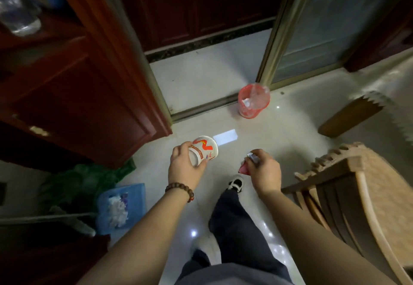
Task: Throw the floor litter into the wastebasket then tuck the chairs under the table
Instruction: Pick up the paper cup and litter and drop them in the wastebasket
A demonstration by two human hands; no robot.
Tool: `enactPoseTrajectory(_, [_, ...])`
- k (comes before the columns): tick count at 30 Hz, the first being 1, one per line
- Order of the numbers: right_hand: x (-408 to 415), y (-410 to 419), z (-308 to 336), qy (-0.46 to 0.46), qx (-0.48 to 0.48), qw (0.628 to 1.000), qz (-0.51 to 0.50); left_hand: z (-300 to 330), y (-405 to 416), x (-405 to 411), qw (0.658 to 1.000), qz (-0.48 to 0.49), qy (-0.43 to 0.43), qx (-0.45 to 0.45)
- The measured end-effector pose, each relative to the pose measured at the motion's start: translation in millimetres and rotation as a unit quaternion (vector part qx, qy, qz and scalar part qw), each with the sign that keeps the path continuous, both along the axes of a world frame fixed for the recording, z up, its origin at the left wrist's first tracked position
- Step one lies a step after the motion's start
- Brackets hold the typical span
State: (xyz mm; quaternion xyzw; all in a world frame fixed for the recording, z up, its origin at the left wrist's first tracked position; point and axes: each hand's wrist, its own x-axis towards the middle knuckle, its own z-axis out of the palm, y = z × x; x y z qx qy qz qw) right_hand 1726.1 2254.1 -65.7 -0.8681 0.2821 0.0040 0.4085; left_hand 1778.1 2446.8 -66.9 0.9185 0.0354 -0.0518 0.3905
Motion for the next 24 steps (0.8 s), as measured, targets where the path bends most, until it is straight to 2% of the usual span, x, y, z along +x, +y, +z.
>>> enactPoseTrajectory(8, [169.3,-112.6,-39.7,-0.003,0.048,0.994,-0.102,-45.3,-122.0,193.7,0.996,-0.089,-0.003,0.005])
enactPoseTrajectory(16, [303.7,-234.1,-84.1,0.026,0.073,0.980,-0.184,-89.0,-248.0,367.2,0.988,-0.148,0.046,0.015])
enactPoseTrajectory(20, [352.4,-268.3,-112.1,0.039,0.085,0.972,-0.217,-136.8,-288.7,428.8,0.983,-0.167,0.061,0.052])
enactPoseTrajectory(24, [392.3,-292.5,-178.8,0.053,0.092,0.965,-0.241,-215.8,-326.6,488.6,0.978,-0.173,0.100,0.056])
